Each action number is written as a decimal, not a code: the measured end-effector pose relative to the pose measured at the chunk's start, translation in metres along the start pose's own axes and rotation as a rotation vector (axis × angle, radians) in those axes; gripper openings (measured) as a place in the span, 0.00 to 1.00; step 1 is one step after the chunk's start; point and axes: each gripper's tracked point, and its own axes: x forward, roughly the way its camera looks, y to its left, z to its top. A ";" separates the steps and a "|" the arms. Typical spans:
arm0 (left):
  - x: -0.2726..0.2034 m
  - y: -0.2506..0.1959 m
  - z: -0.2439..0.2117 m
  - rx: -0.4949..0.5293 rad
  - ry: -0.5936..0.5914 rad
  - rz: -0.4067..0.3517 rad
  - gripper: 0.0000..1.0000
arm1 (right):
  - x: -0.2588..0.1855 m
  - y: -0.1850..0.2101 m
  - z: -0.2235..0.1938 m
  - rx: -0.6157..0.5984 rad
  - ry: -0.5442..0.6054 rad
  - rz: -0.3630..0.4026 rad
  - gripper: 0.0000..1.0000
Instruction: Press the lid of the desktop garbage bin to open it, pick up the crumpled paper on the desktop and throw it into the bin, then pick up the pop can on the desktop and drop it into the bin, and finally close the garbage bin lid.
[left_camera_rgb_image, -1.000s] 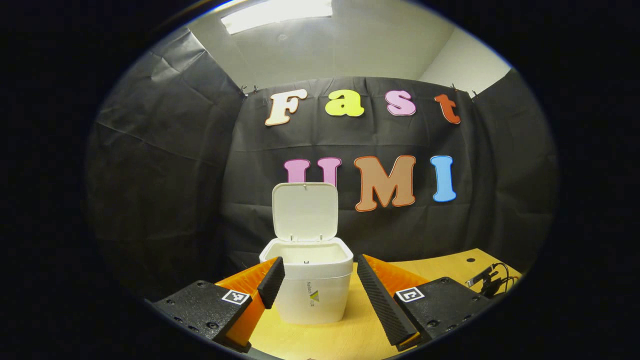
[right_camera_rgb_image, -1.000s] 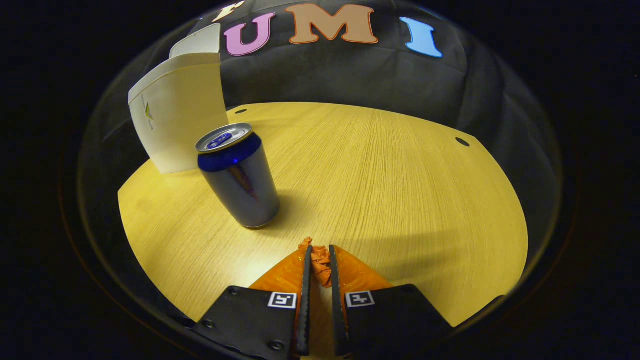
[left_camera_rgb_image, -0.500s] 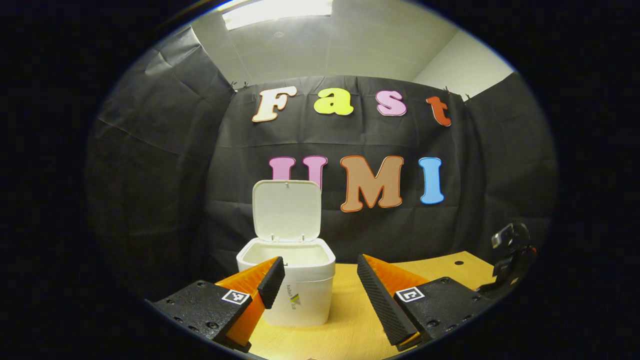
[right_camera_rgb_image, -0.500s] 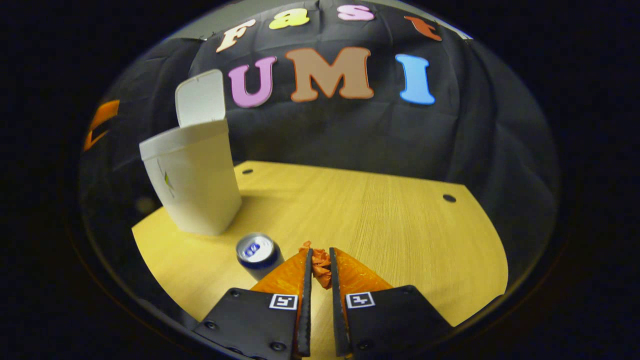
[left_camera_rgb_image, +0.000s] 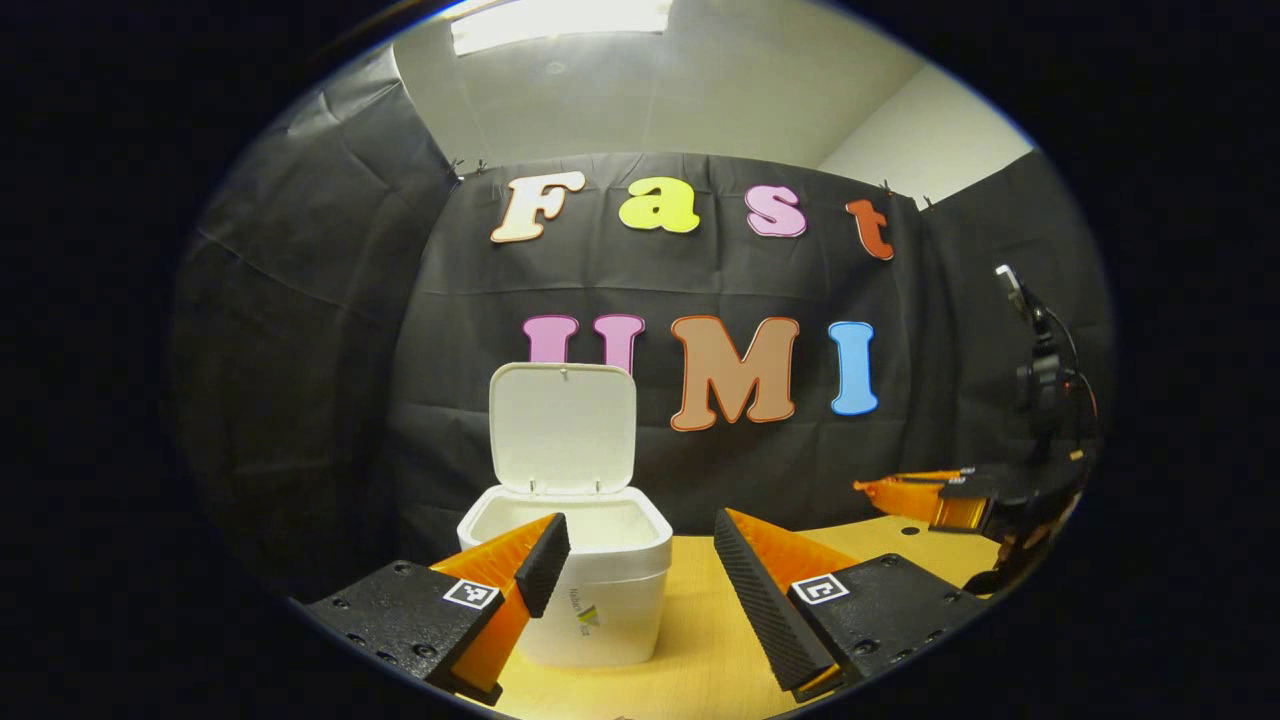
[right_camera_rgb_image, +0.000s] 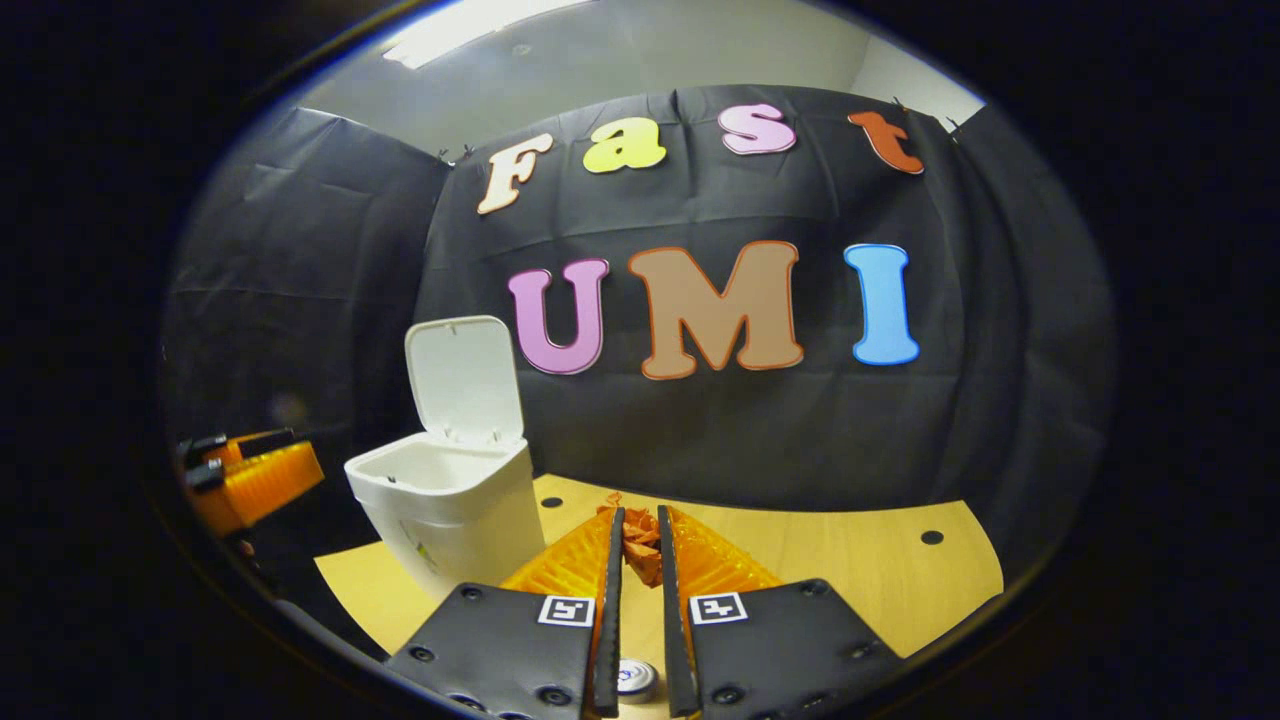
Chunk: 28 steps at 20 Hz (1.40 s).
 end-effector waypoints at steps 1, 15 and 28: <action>0.000 0.007 -0.002 -0.002 0.003 0.002 0.90 | 0.008 0.013 0.011 0.001 -0.014 0.020 0.20; -0.013 0.108 -0.017 -0.001 0.046 0.122 0.90 | 0.112 0.162 0.016 -0.029 0.014 0.201 0.20; -0.008 0.119 -0.018 0.012 0.042 0.142 0.93 | 0.117 0.174 -0.005 -0.050 0.040 0.200 1.00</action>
